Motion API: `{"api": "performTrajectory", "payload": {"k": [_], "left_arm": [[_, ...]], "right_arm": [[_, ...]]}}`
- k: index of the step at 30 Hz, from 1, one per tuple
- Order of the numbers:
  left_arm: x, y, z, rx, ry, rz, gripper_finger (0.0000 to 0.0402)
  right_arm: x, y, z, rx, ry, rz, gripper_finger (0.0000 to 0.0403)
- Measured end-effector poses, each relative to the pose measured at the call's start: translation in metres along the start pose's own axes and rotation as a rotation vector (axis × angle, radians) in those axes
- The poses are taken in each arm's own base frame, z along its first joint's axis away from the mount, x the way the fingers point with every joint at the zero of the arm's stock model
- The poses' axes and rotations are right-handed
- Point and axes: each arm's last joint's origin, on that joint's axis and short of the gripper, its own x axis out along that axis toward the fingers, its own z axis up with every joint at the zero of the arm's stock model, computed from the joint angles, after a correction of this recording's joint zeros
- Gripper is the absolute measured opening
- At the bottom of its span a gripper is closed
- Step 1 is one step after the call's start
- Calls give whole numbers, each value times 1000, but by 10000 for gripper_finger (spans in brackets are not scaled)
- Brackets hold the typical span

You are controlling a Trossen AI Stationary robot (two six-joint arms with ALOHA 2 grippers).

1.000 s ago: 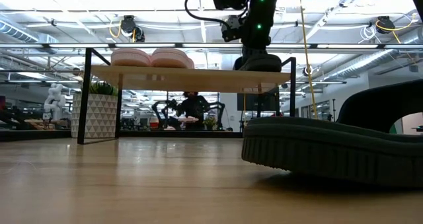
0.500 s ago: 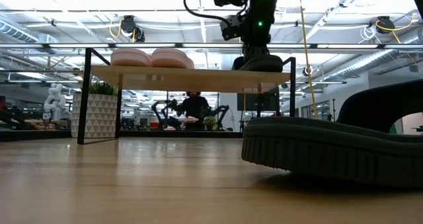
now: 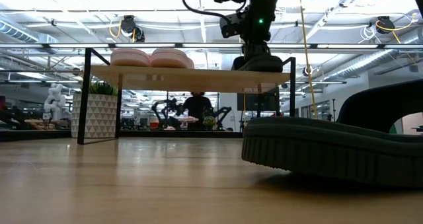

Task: Pick and place slides into the shelf
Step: Put the black slipper on the shelf

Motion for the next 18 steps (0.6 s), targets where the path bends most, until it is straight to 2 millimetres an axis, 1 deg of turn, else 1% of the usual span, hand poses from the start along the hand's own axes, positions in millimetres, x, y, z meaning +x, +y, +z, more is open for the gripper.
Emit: {"api": "performTrajectory", "payload": {"k": [5,12,18], "left_arm": [[0,0,0,0,0,0,191],[0,0,0,0,0,0,191],[0,0,0,0,0,0,191]], "right_arm": [[-5,0,0,-3,-12,1,146],[-15,-9,-6,22,-36,0,146],[-28,-14,-10,40,-78,20,146]]}}
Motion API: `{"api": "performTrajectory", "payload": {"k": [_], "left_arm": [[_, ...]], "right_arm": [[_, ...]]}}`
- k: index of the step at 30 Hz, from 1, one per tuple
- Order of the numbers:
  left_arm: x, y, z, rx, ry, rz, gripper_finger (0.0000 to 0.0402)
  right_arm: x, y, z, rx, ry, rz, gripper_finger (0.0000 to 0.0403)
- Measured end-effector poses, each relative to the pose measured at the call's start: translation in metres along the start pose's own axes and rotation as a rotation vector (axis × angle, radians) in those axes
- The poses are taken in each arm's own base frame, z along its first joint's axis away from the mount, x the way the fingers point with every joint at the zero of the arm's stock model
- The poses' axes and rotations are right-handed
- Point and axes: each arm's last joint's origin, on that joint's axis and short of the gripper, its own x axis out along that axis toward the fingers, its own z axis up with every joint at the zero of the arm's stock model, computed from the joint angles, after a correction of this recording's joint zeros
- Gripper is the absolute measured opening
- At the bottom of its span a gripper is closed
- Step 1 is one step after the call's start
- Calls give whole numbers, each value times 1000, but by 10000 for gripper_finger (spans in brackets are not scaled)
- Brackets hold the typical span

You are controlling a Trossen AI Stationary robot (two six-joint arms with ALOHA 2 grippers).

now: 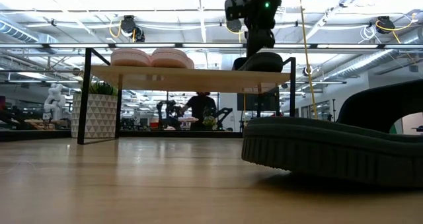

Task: Pick and place slides into the shelf
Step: Put the black slipper on the shelf

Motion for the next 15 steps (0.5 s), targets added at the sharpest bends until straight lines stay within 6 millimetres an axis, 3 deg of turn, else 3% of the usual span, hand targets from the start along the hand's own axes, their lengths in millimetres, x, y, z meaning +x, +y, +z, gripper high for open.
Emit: {"api": "performTrajectory", "payload": {"k": [9,15], "left_arm": [[0,0,0,1,0,0,191],[0,0,0,1,0,0,191]], "right_arm": [[-35,1,-6,29,-84,13,146],[-86,26,-12,2,-208,74,146]]}}
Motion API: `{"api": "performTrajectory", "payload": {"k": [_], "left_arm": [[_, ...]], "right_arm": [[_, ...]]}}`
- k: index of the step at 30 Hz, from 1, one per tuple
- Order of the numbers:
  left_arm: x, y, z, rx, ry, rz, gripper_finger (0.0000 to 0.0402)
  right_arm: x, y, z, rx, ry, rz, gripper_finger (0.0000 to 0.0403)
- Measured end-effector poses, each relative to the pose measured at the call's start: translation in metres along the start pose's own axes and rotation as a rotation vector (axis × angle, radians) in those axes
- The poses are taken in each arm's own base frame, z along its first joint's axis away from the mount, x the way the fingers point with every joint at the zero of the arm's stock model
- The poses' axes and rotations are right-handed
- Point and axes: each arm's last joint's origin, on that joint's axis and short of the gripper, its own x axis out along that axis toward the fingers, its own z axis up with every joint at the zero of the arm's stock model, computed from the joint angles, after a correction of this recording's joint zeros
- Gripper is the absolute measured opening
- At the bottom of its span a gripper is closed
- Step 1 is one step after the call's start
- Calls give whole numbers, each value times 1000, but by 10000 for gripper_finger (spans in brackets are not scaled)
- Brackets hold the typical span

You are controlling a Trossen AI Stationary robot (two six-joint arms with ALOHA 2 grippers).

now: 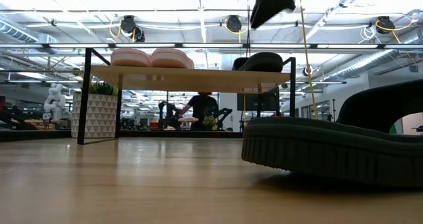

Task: Pick and place slides into the shelf
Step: Put the black slipper on the shelf

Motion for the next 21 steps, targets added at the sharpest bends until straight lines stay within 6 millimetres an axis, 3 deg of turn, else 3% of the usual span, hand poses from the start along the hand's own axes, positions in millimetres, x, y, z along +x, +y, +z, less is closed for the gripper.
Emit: {"api": "performTrajectory", "payload": {"k": [7,12,16,21], "left_arm": [[0,0,0,0,0,0,191],[0,0,0,-8,2,-1,191],[0,0,0,-2,5,-5,191],[2,-9,2,39,12,-64,191]], "right_arm": [[-75,68,-1,-96,-203,178,140],[-115,107,-12,-30,-269,317,127],[-133,121,-20,118,-220,509,124],[-141,129,-27,271,-68,715,123]]}}
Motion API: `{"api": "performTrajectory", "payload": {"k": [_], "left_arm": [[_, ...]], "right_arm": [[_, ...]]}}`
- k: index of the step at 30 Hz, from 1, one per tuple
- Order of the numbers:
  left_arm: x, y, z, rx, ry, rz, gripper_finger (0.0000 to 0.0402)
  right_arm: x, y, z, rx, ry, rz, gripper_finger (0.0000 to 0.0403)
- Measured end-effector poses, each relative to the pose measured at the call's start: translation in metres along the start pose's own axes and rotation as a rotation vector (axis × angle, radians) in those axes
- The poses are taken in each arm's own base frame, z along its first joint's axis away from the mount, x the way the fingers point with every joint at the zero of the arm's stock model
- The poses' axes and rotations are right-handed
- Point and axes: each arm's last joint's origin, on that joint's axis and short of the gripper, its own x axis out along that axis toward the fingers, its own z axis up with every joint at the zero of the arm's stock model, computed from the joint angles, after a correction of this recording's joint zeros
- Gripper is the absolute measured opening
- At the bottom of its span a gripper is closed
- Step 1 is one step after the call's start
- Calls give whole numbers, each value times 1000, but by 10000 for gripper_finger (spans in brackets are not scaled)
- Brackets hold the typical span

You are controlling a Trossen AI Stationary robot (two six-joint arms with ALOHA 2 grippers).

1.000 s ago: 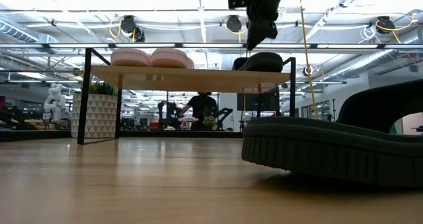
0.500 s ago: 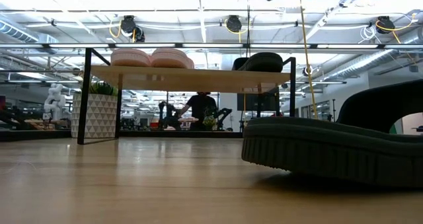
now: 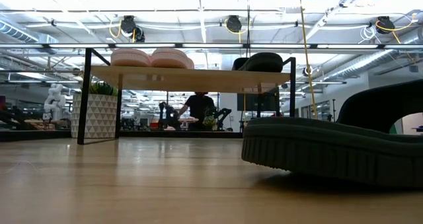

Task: Pick and place slides into the shelf
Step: Put the black slipper on the shelf

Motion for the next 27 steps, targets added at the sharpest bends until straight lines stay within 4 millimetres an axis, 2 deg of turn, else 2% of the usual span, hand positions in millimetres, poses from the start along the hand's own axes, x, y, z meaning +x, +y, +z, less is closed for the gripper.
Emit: {"api": "performTrajectory", "payload": {"k": [6,10,14,19,27], "left_arm": [[11,-44,12,73,-52,-202,191],[26,-83,19,151,-111,-327,191],[47,-117,23,217,-180,-371,191],[88,-150,23,320,-218,-336,191],[181,-178,30,529,-309,-221,191]], "right_arm": [[-6,8,-7,31,18,33,123],[-15,8,-9,30,-48,2,123],[-28,7,-12,4,-152,-54,123],[-55,2,-14,2,-340,-123,123],[-100,0,-12,-11,-619,-106,123]]}}
